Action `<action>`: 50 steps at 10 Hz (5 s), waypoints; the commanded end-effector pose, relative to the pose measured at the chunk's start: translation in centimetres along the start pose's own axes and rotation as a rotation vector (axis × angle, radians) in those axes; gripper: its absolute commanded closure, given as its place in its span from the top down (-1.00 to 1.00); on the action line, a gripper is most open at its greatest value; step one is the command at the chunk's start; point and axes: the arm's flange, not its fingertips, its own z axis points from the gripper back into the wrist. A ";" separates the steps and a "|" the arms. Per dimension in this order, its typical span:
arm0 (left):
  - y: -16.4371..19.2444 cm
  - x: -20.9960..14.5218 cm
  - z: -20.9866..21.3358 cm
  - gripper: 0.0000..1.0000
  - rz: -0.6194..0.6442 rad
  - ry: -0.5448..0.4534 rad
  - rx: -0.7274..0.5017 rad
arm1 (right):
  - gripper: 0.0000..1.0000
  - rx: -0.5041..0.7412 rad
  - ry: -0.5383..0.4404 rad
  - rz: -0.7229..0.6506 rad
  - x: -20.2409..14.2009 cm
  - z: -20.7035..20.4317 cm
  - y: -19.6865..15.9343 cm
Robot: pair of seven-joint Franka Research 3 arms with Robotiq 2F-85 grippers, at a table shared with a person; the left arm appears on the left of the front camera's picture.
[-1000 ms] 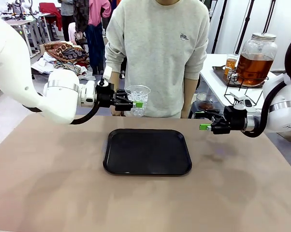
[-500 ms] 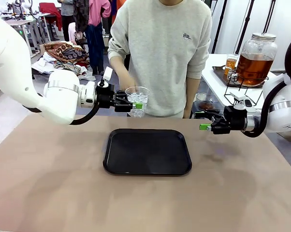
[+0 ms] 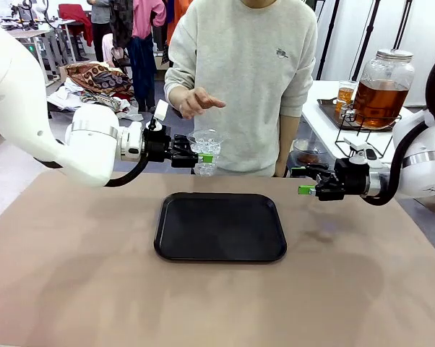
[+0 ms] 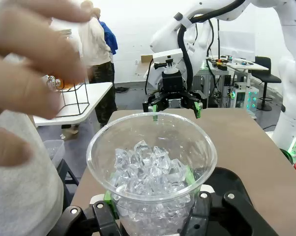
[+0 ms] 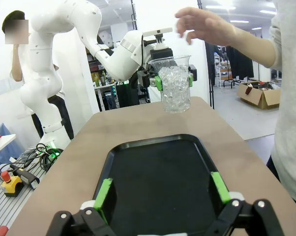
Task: Pour the drink into the iced cup.
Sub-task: Open the gripper to release the iced cup you were holding.
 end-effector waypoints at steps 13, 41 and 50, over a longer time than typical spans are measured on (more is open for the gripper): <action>-0.1 0.3 0.0 0.20 -0.007 -0.012 0.009 | 1.00 0.000 0.001 0.002 0.2 0.0 -0.1; -5.1 -5.0 12.7 1.00 0.012 -0.049 0.018 | 1.00 0.000 0.001 0.002 0.2 0.0 -0.1; -5.1 -5.0 12.7 1.00 0.012 -0.049 0.018 | 1.00 0.000 0.001 0.002 0.2 0.0 -0.1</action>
